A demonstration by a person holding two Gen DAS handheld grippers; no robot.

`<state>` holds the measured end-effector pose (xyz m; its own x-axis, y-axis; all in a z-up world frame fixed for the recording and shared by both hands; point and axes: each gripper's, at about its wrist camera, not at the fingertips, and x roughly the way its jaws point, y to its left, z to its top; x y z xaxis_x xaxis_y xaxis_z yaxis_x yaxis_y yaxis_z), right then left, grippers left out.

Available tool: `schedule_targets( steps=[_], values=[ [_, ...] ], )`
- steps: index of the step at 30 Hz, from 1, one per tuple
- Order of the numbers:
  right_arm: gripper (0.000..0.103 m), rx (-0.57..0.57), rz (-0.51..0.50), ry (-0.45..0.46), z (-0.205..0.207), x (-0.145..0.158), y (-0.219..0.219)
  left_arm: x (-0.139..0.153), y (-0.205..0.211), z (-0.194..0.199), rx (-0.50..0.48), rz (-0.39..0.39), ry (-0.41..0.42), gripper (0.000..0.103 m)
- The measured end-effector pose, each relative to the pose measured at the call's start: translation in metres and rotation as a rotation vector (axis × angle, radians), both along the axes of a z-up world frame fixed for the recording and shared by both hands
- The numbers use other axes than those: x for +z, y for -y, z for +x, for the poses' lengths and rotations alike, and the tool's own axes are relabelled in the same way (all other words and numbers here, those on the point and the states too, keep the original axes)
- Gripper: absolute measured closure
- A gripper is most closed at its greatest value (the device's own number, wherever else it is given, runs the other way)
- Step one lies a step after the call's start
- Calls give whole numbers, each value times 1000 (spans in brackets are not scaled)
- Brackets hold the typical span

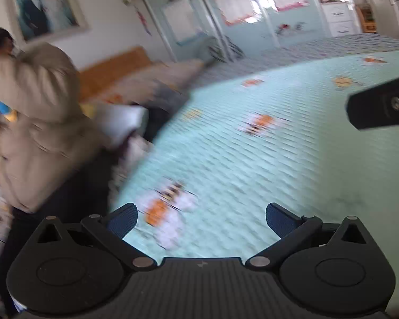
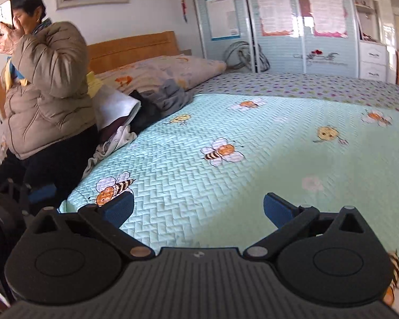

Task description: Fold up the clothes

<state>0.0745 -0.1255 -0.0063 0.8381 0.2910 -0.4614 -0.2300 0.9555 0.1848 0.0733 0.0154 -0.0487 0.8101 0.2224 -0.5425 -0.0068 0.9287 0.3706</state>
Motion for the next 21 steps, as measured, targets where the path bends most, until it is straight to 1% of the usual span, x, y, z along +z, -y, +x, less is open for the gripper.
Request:
schedule_targets(
  steps=[2, 3, 6, 8, 11, 15, 19, 21],
  values=[
    [0, -23, -2, 12, -15, -1, 13, -1, 7, -11, -65, -82, -35, 1],
    [0, -33, -16, 12, -21, -2, 18, 0, 12, -19, -94, -110, -39, 1],
    [0, -63, -53, 7, -36, -7, 32, 4, 21, -32, -167, -172, -61, 1],
    [0, -80, -61, 2, -45, -11, 41, 8, 26, -36, -197, -200, -66, 1],
    [0, -108, -74, 13, -55, -13, 49, 13, 27, -38, -211, -232, -80, 1],
    [0, -117, -101, 41, -63, -8, 49, 18, 19, -39, -208, -268, -88, 1],
    [0, -103, -60, 58, -69, 0, 49, 25, 13, -46, -201, -299, -80, 1],
    [0, -100, -64, 65, -71, 2, 48, 30, 10, -49, -198, -323, -73, 1]
  ],
)
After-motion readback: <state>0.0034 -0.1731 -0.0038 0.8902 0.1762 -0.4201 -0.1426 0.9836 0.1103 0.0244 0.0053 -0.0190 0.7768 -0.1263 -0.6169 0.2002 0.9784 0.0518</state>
